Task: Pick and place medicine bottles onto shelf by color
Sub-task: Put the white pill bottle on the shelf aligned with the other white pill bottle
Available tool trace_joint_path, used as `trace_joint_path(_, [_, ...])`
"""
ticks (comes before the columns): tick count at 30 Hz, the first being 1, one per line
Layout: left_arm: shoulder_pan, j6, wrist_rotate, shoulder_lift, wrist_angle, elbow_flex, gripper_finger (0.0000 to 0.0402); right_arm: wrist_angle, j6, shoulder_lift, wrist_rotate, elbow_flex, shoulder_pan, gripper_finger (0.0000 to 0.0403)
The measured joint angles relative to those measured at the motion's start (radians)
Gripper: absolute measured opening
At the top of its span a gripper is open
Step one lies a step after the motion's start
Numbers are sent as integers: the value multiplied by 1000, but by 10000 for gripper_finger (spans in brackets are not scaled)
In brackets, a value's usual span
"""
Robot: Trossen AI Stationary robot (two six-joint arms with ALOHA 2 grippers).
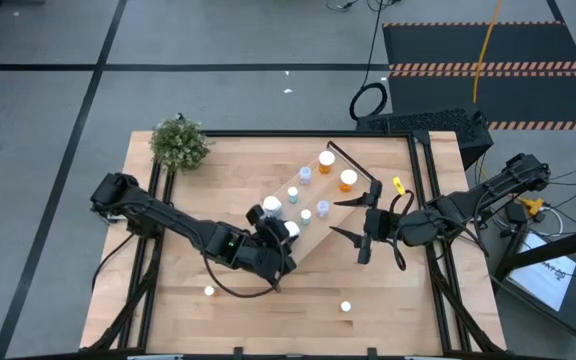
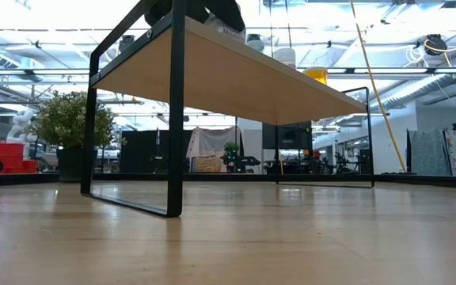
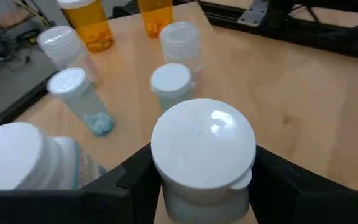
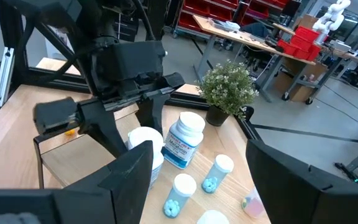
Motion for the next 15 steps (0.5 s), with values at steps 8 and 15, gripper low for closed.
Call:
trace_joint_path(8, [0, -8, 30, 0, -9, 0, 198, 0, 9, 0, 0, 0, 0, 251])
trace_joint_path(15, [0, -7, 15, 0, -24, 0, 211, 0, 23, 0, 0, 0, 0, 251])
